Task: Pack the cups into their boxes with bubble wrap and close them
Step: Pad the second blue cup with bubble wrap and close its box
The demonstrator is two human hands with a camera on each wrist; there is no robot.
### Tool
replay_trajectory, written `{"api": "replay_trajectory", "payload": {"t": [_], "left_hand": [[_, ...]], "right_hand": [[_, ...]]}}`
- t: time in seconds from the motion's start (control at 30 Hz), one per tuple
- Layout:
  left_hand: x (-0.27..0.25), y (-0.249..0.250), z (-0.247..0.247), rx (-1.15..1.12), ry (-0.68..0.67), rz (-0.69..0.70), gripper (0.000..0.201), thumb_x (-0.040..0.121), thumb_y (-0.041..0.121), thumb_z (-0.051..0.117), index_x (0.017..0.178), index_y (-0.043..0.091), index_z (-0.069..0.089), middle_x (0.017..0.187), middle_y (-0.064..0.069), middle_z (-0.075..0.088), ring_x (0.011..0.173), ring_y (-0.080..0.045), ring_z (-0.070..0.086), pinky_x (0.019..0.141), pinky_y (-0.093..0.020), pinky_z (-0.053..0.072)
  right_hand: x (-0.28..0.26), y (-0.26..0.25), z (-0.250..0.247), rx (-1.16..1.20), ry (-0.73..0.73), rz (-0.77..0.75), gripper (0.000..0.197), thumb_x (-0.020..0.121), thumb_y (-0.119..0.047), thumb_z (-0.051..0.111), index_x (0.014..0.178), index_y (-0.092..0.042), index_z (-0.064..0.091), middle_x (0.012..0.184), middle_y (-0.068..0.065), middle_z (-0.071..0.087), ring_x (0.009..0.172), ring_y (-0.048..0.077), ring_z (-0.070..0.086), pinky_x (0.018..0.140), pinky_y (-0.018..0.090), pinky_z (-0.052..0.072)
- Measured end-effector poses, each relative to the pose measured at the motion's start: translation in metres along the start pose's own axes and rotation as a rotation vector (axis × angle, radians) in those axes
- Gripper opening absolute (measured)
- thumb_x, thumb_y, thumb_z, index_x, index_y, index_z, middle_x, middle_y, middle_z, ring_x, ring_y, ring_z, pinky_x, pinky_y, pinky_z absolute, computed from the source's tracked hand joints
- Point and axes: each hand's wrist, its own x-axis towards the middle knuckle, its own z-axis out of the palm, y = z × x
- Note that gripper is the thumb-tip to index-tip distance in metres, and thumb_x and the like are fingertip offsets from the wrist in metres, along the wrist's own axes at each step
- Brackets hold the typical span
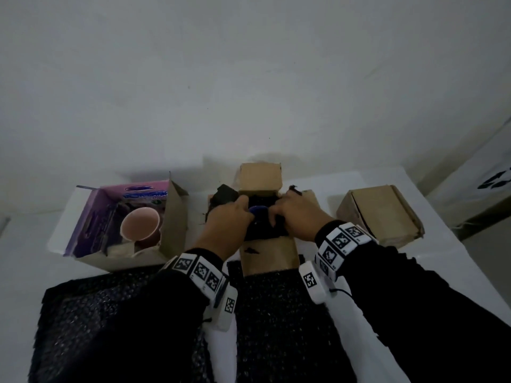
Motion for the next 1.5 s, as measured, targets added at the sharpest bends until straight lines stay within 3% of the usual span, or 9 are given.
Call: {"api": "replay_trajectory", "payload": {"t": [0.2, 0.33, 0.43, 0.57, 0.77, 0.97, 1.17, 1.4, 1.5], "left_hand": [[0.002, 0.006, 0.015, -0.040, -0.001, 0.035, 0.042, 0.097, 0.041, 0.033, 0.078, 0.019, 0.064, 0.082, 0.001, 0.053, 0.081, -0.018, 0.053, 0.076, -0.033, 0.028], [0.006, 0.006, 0.019, 0.101, 0.068, -0.040, 0.041, 0.090, 0.057, 0.046, 0.085, 0.026, 0.072, 0.102, 0.001, 0.060, 0.103, -0.024, 0.048, 0.090, -0.043, 0.032], [0.006, 0.003, 0.022, 0.053, 0.182, -0.110, 0.039, 0.070, 0.056, 0.067, 0.092, 0.023, 0.065, 0.111, -0.004, 0.056, 0.110, -0.030, 0.044, 0.091, -0.046, 0.031], [0.006, -0.007, 0.031, -0.035, 0.185, -0.191, 0.056, 0.065, 0.065, 0.062, 0.100, 0.022, 0.063, 0.119, -0.002, 0.057, 0.124, -0.032, 0.042, 0.102, -0.050, 0.014], [-0.005, -0.026, 0.048, -0.661, 0.243, -0.238, 0.053, 0.071, 0.038, 0.059, 0.119, 0.015, 0.052, 0.124, -0.006, 0.048, 0.114, -0.028, 0.046, 0.096, -0.042, 0.043], [-0.006, -0.031, 0.061, -0.855, 0.175, -0.174, 0.050, 0.083, 0.013, 0.068, 0.131, 0.010, 0.054, 0.134, -0.005, 0.047, 0.118, -0.022, 0.053, 0.098, -0.039, 0.051], [-0.007, -0.035, 0.061, -1.219, 0.191, -0.290, 0.042, 0.086, -0.001, 0.066, 0.121, 0.014, 0.049, 0.116, 0.014, 0.054, 0.104, 0.003, 0.055, 0.077, -0.009, 0.051], [-0.009, -0.030, 0.065, -1.309, 0.208, -0.252, 0.049, 0.088, -0.002, 0.065, 0.134, 0.010, 0.053, 0.139, -0.001, 0.049, 0.121, -0.014, 0.051, 0.090, -0.014, 0.050], [-0.005, -0.032, 0.064, -1.169, 0.226, -0.242, 0.054, 0.085, 0.002, 0.069, 0.135, 0.009, 0.054, 0.139, -0.005, 0.048, 0.121, -0.019, 0.054, 0.099, -0.028, 0.050]], "right_hand": [[0.006, -0.005, 0.004, -0.008, -0.120, -0.015, 0.010, 0.085, -0.012, 0.057, 0.084, -0.016, 0.066, 0.087, 0.006, 0.061, 0.080, 0.024, 0.058, 0.067, 0.032, 0.045], [0.009, -0.009, 0.000, -0.032, -0.116, -0.009, 0.022, 0.088, -0.025, 0.054, 0.075, -0.010, 0.065, 0.061, 0.000, 0.051, 0.059, 0.020, 0.052, 0.056, 0.030, 0.040], [0.012, -0.009, 0.003, -0.024, -0.044, -0.032, 0.011, 0.085, -0.023, 0.063, 0.089, -0.015, 0.057, 0.087, 0.004, 0.059, 0.081, 0.023, 0.057, 0.068, 0.034, 0.048], [0.022, -0.009, 0.012, 0.053, -0.015, -0.099, 0.057, 0.077, -0.025, 0.072, 0.130, -0.018, 0.050, 0.132, 0.004, 0.053, 0.118, 0.025, 0.045, 0.094, 0.043, 0.044], [0.033, -0.016, 0.021, -0.128, -0.142, -0.139, 0.057, 0.089, -0.019, 0.052, 0.144, -0.030, 0.044, 0.148, -0.004, 0.044, 0.132, 0.025, 0.033, 0.100, 0.045, 0.037], [0.043, -0.024, 0.016, -0.244, -0.109, -0.138, 0.048, 0.095, -0.024, 0.047, 0.142, -0.037, 0.044, 0.143, 0.008, 0.033, 0.125, 0.031, 0.029, 0.102, 0.047, 0.029], [0.053, -0.032, 0.014, -0.344, -0.067, -0.165, 0.043, 0.097, -0.030, 0.046, 0.139, -0.037, 0.046, 0.148, 0.008, 0.029, 0.132, 0.034, 0.026, 0.105, 0.051, 0.029], [0.054, -0.038, 0.017, -0.460, -0.030, -0.174, 0.036, 0.102, -0.036, 0.036, 0.133, -0.032, 0.055, 0.150, 0.007, 0.029, 0.135, 0.033, 0.024, 0.106, 0.050, 0.025], [0.056, -0.039, 0.026, -0.468, -0.059, -0.146, 0.037, 0.102, -0.036, 0.036, 0.133, -0.028, 0.056, 0.149, 0.007, 0.033, 0.135, 0.032, 0.025, 0.106, 0.049, 0.026]]}}
